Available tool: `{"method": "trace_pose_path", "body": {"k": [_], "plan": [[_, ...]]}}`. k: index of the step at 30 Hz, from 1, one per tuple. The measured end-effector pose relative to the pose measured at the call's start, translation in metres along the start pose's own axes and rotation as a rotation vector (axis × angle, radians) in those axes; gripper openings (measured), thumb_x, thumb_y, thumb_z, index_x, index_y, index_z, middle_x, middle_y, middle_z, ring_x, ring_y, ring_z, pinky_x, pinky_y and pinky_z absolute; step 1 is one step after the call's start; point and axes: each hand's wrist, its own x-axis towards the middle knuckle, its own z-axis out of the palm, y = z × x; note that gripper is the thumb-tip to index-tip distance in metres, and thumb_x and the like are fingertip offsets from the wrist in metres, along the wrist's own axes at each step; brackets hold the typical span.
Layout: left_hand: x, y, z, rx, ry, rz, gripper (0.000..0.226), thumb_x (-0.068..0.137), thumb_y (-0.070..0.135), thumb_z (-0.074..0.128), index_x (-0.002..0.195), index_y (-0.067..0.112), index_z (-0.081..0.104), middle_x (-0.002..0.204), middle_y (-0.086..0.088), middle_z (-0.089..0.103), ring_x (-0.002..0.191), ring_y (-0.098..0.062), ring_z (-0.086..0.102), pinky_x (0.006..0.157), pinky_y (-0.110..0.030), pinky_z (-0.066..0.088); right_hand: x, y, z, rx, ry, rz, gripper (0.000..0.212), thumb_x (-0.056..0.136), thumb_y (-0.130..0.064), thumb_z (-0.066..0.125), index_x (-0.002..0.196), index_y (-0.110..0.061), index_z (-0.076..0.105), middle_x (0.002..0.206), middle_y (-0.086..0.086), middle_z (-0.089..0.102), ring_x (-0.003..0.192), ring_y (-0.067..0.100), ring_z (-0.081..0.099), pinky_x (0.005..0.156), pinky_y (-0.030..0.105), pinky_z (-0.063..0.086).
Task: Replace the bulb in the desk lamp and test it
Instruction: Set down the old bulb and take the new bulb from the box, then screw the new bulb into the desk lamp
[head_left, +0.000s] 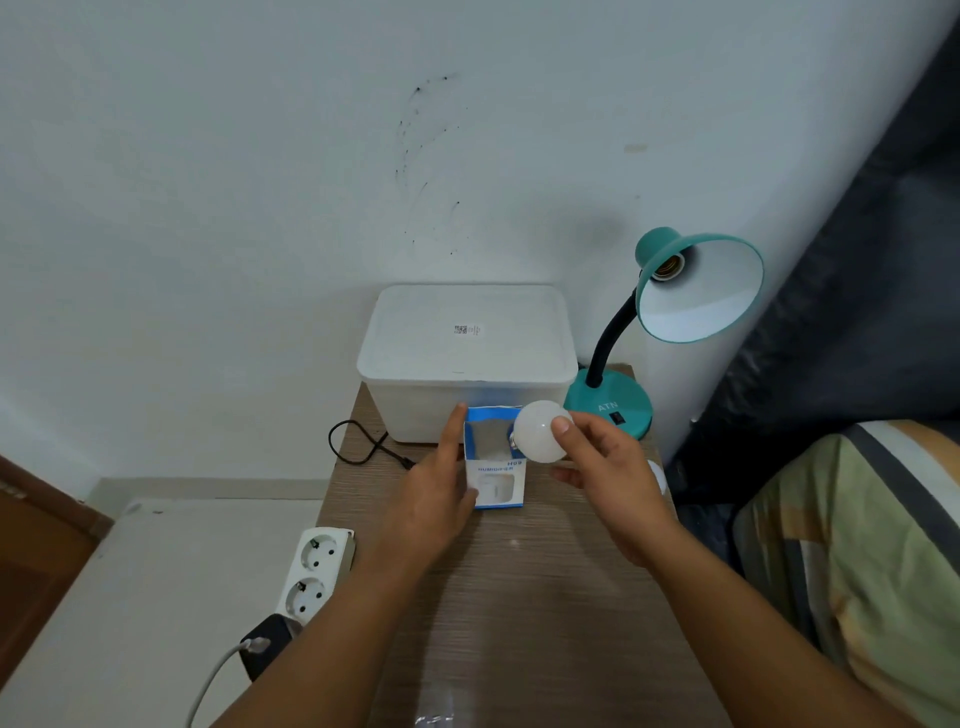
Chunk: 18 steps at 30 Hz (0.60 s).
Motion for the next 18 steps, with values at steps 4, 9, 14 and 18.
{"method": "trace_pose_path", "body": {"k": [4, 9, 14, 18], "plan": [[-0.013, 0.002, 0.004, -0.008, 0.006, -0.009, 0.106, 0.09, 0.019, 0.069, 0.147, 0.054, -0.013, 0.134, 0.0, 0.062, 0.108, -0.017, 0.067, 0.086, -0.04, 0.058, -0.006, 0.004, -0.01, 0.139, 0.052, 0.025, 0.049, 0.075, -0.053, 0.061, 0.111, -0.02, 0.069, 0.101, -0.006, 0.074, 0.098, 0.012, 0.07, 0.081, 0.028, 0.058], [-0.03, 0.001, 0.008, -0.024, -0.003, 0.011, 0.1, 0.092, 0.017, 0.062, 0.152, 0.05, -0.011, 0.142, 0.001, 0.051, 0.118, -0.016, 0.057, 0.088, -0.031, 0.052, -0.014, 0.014, -0.018, 0.204, 0.092, 0.062, 0.049, 0.081, -0.047, 0.061, 0.113, -0.011, 0.067, 0.099, 0.002, 0.075, 0.091, 0.017, 0.072, 0.08, 0.032, 0.059], [-0.044, -0.002, 0.011, -0.032, -0.037, 0.03, 0.098, 0.088, 0.011, 0.06, 0.155, 0.044, -0.004, 0.154, 0.002, 0.039, 0.129, -0.016, 0.05, 0.097, -0.035, 0.05, -0.02, 0.02, -0.022, 0.26, 0.103, 0.089, 0.032, 0.095, -0.029, 0.058, 0.118, -0.008, 0.064, 0.111, 0.009, 0.071, 0.096, 0.02, 0.072, 0.078, 0.029, 0.059], [-0.046, -0.003, 0.013, -0.006, -0.053, 0.032, 0.096, 0.087, 0.01, 0.059, 0.156, 0.041, 0.001, 0.153, -0.001, 0.04, 0.125, -0.018, 0.052, 0.094, -0.033, 0.05, -0.023, 0.023, -0.025, 0.28, 0.121, 0.074, 0.029, 0.095, -0.027, 0.059, 0.122, -0.018, 0.063, 0.118, 0.011, 0.067, 0.1, 0.022, 0.071, 0.08, 0.032, 0.059]]}}
